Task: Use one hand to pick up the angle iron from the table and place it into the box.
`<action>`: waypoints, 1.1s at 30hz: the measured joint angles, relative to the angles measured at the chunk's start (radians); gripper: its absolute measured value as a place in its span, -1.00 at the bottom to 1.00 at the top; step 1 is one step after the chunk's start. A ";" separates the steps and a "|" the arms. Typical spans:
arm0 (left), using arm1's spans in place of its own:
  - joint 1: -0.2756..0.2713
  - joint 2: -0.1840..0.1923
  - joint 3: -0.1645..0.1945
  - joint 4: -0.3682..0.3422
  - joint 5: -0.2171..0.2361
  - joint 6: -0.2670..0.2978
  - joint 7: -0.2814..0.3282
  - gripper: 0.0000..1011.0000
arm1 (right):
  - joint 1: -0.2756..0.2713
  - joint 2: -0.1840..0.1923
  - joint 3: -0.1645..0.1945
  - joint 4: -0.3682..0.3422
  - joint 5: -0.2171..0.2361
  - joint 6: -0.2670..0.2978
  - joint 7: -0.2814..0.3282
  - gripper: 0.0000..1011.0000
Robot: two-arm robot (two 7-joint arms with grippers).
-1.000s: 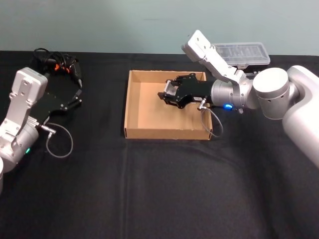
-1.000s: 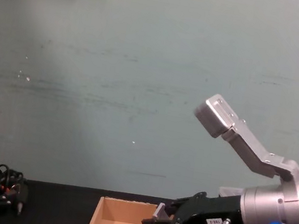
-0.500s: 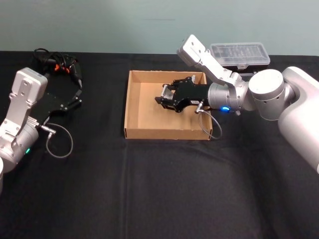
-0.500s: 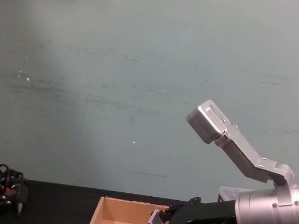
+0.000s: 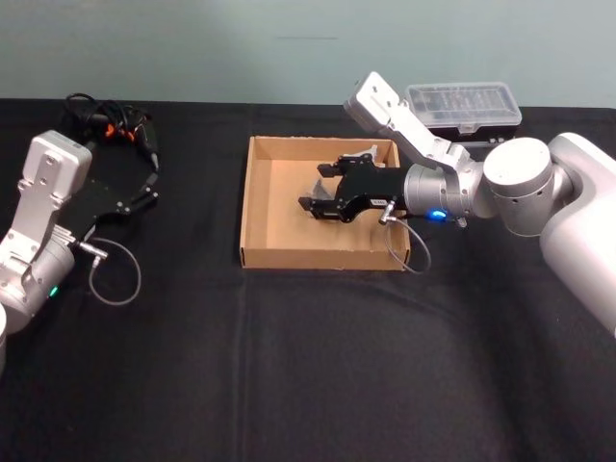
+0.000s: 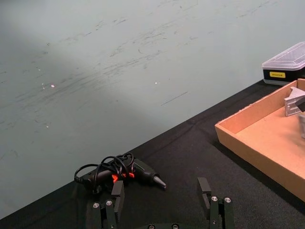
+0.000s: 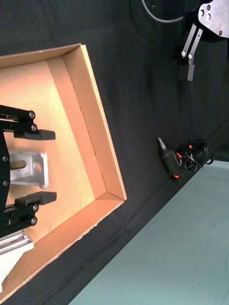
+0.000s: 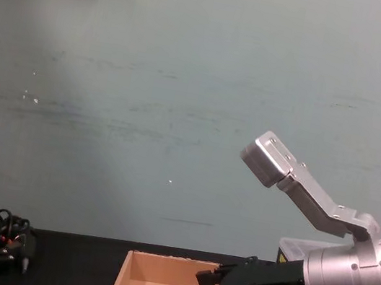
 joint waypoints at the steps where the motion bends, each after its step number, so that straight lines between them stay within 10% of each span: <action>1: 0.000 0.000 0.000 0.000 0.000 0.000 0.000 0.98 | -0.001 0.000 0.000 0.000 0.000 0.000 0.001 0.34; 17: 0.000 0.000 0.000 0.000 0.000 0.000 0.000 0.98 | -0.058 0.041 0.050 -0.114 0.033 0.014 -0.017 0.99; 33: 0.000 0.000 0.000 0.000 0.000 0.000 0.000 0.98 | -0.315 0.201 0.269 -0.478 0.149 0.034 -0.236 0.99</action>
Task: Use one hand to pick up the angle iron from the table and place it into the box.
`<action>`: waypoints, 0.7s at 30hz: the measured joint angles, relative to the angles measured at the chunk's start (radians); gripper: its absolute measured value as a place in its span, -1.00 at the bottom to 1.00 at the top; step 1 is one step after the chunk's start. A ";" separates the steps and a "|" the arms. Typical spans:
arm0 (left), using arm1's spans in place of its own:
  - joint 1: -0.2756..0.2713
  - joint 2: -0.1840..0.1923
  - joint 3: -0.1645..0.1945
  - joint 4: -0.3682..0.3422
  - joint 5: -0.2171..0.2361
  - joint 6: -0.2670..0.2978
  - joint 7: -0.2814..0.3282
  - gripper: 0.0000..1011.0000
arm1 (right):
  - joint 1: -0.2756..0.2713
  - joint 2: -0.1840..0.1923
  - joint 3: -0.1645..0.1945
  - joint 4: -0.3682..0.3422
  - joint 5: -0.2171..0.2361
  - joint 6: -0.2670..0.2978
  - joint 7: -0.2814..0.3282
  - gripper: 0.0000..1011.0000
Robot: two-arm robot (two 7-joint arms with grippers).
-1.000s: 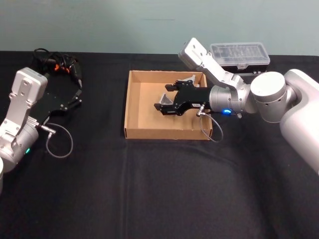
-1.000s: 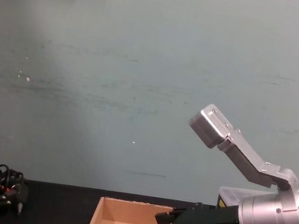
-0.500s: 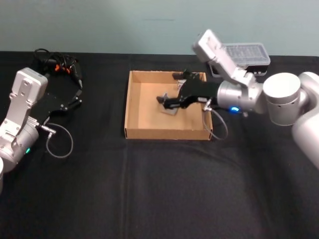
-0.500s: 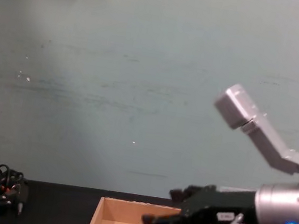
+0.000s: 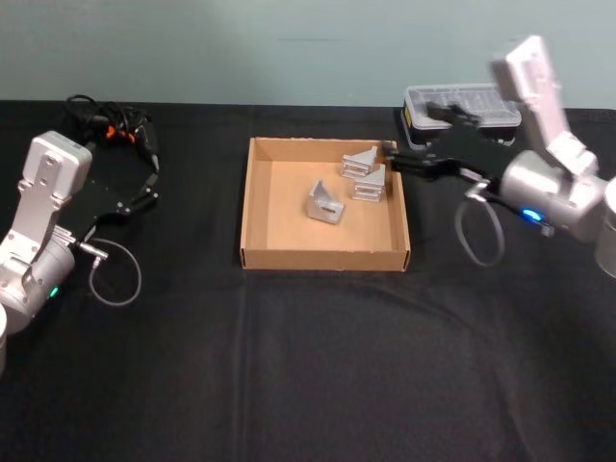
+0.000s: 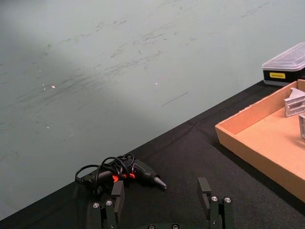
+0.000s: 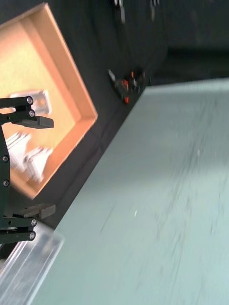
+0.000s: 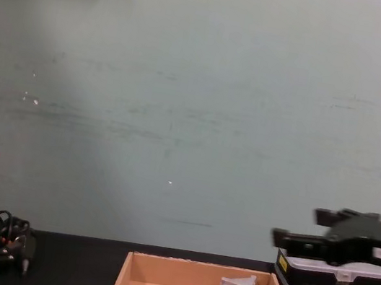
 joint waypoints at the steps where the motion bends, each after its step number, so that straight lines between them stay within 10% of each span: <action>1: 0.000 0.000 0.000 0.000 0.000 0.000 0.000 0.98 | -0.022 0.010 0.019 -0.014 0.007 0.001 -0.017 0.99; 9: 0.000 0.000 0.000 0.000 0.000 0.000 0.000 0.98 | -0.101 0.039 0.097 -0.031 0.027 0.006 -0.064 0.99; 21: 0.000 0.000 0.000 0.000 0.000 0.000 0.000 0.98 | -0.122 0.016 0.119 0.050 0.017 0.006 -0.078 0.99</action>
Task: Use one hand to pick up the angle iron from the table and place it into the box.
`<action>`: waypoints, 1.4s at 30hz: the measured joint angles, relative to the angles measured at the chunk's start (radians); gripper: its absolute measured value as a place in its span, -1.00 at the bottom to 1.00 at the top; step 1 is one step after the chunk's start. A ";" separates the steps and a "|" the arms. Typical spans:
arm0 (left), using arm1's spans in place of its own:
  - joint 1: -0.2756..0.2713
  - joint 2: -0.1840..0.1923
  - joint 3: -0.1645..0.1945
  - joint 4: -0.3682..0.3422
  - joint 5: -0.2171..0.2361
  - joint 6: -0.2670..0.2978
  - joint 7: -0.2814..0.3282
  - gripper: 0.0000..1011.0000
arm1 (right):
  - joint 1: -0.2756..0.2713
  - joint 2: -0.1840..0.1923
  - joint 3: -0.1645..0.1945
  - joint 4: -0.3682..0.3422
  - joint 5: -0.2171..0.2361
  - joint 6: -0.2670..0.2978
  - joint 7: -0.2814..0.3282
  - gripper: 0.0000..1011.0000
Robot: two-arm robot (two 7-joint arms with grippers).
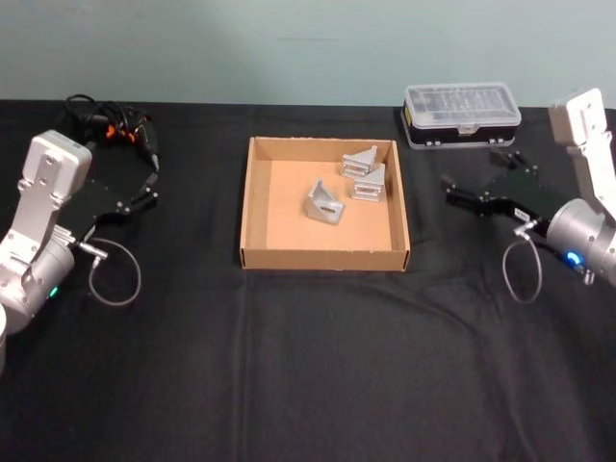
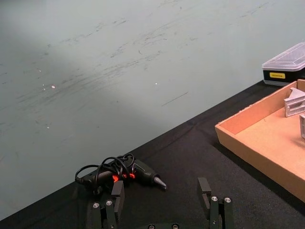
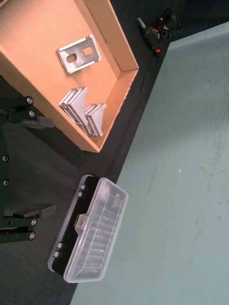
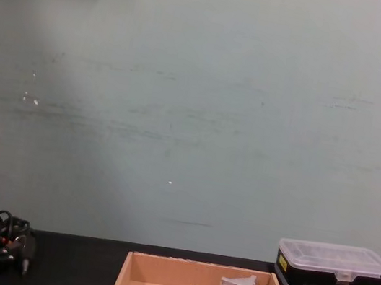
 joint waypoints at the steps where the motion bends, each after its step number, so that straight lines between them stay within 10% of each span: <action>1: 0.000 0.000 0.000 0.000 0.000 0.000 0.000 0.98 | 0.000 0.000 0.000 0.000 0.000 0.000 0.000 0.99; 42: 0.000 0.000 0.000 0.000 0.000 0.000 0.000 0.98 | 0.000 0.005 -0.001 -0.011 0.001 0.000 0.000 0.99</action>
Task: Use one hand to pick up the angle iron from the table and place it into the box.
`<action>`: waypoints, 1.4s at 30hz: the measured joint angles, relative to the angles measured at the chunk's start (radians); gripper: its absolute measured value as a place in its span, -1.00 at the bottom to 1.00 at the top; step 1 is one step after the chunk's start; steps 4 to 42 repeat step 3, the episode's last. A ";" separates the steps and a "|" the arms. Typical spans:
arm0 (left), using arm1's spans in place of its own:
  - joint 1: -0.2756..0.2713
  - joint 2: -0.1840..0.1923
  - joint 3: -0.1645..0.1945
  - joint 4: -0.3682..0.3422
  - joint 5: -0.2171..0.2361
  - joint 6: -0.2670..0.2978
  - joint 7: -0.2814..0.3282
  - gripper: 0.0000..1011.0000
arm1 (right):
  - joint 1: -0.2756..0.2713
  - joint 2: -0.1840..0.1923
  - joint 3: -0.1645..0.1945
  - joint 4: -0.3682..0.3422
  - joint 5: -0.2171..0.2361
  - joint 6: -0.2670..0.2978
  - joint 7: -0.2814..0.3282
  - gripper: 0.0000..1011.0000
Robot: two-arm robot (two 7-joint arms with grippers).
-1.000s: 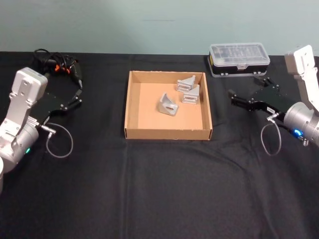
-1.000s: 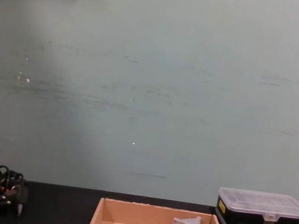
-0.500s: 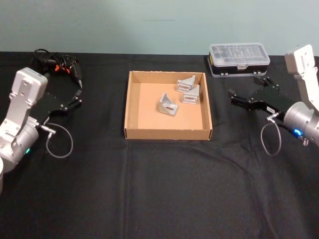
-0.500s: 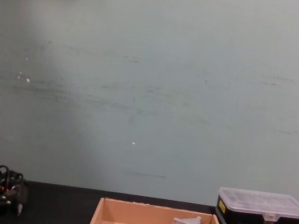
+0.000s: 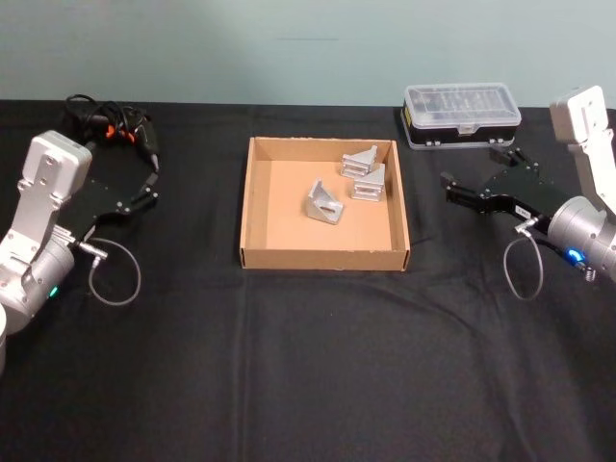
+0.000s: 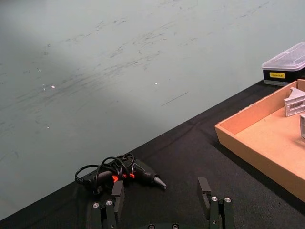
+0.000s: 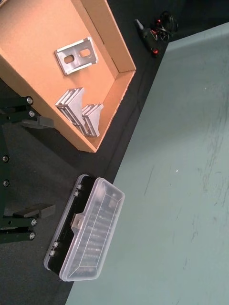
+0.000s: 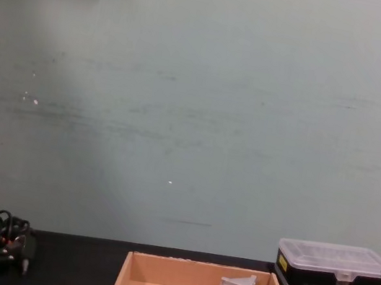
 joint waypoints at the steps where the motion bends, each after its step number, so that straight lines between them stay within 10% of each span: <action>1: 0.000 0.000 0.000 0.000 0.000 0.000 0.000 0.98 | 0.000 0.000 0.000 0.000 0.000 0.000 0.000 0.99; 42: 0.000 0.000 0.000 0.000 0.000 0.000 0.000 0.98 | 0.000 0.000 0.000 0.000 0.000 0.000 0.000 0.99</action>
